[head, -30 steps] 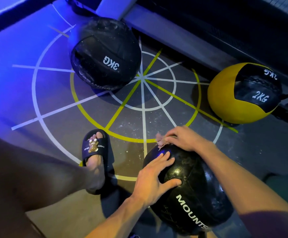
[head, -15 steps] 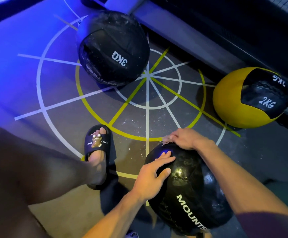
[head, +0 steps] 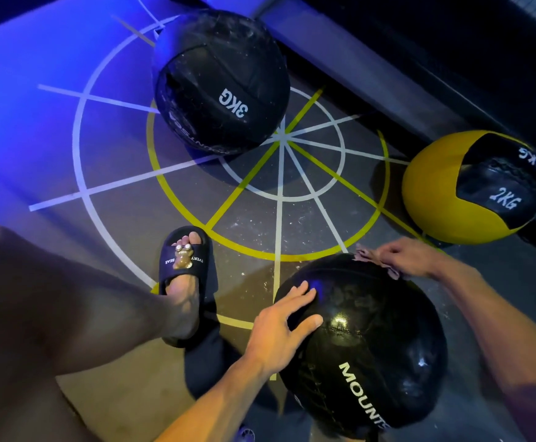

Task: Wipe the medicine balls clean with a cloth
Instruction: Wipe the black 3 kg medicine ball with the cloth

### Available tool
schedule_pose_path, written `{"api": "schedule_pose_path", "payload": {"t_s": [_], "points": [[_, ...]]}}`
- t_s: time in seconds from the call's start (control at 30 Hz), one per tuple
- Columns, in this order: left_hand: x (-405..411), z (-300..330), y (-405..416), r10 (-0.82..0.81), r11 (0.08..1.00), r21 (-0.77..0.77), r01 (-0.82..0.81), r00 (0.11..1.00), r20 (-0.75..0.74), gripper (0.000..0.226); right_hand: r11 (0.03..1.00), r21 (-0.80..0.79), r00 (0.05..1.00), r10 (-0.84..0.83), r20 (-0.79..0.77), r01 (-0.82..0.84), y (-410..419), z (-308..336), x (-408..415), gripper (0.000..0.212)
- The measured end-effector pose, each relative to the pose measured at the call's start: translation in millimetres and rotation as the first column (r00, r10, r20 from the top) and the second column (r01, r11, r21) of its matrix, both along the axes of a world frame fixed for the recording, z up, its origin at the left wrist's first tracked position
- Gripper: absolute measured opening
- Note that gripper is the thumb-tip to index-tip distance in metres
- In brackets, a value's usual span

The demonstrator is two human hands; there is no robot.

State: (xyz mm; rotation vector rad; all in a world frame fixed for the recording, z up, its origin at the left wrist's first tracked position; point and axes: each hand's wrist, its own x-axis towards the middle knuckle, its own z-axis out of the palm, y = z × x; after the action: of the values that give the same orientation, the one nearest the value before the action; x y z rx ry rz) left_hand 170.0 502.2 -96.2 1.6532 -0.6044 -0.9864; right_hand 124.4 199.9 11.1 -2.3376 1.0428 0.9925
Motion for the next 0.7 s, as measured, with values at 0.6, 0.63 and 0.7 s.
{"api": "schedule_pose_path", "payload": {"t_s": [0.6,0.63,0.7], "points": [[3,-9,-3,-0.104,0.994,-0.022,0.105,0.994,0.014,0.045,0.938,0.239,0.953,0.283,-0.11,-0.251,84,-58,92,0.026],[3,-9,-3,-0.104,0.994,-0.027,0.104,0.994,0.017,0.046,0.952,0.215,0.968,0.238,-0.078,-0.217,67,-44,84,0.029],[4,-10,-4,-0.096,0.995,-0.029,0.096,0.995,0.009,0.046,0.981,0.136,0.988,0.148,-0.043,-0.141,36,-22,59,0.036]]}}
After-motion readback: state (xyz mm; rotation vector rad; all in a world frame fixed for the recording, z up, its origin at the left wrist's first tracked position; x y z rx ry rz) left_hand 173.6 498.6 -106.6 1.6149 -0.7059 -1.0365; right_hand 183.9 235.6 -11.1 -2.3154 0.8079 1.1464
